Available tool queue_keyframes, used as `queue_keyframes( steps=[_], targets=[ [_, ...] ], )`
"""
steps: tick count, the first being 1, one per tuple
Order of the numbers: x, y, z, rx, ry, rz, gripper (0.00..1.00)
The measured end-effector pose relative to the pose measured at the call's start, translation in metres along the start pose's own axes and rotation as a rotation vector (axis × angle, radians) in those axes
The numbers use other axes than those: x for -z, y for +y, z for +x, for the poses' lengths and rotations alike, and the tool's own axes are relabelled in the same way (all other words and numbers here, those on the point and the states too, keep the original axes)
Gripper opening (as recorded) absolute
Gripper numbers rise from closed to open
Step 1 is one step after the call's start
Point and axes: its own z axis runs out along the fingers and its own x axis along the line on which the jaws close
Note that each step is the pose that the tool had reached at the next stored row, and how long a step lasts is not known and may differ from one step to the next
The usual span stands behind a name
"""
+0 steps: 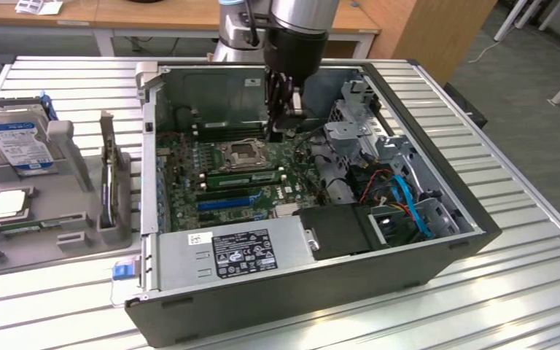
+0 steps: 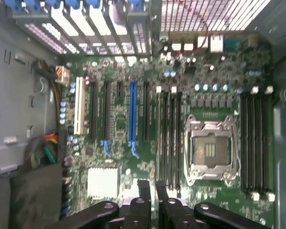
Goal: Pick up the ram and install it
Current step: 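Insert the ram into the slot, then press down the ram until it locks into place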
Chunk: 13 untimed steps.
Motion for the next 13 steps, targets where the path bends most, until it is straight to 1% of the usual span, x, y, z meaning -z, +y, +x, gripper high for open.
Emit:
queue_keyframes(
  steps=[1,2,13],
  targets=[
    [0.0000,0.0001,-0.0002,-0.001,0.0028,0.0057,0.19],
    [0.0000,0.0001,-0.0002,-0.001,0.0037,0.0065,0.19],
    [0.0000,0.0001,-0.0002,-0.001,0.0038,0.0066,0.19]
  ],
)
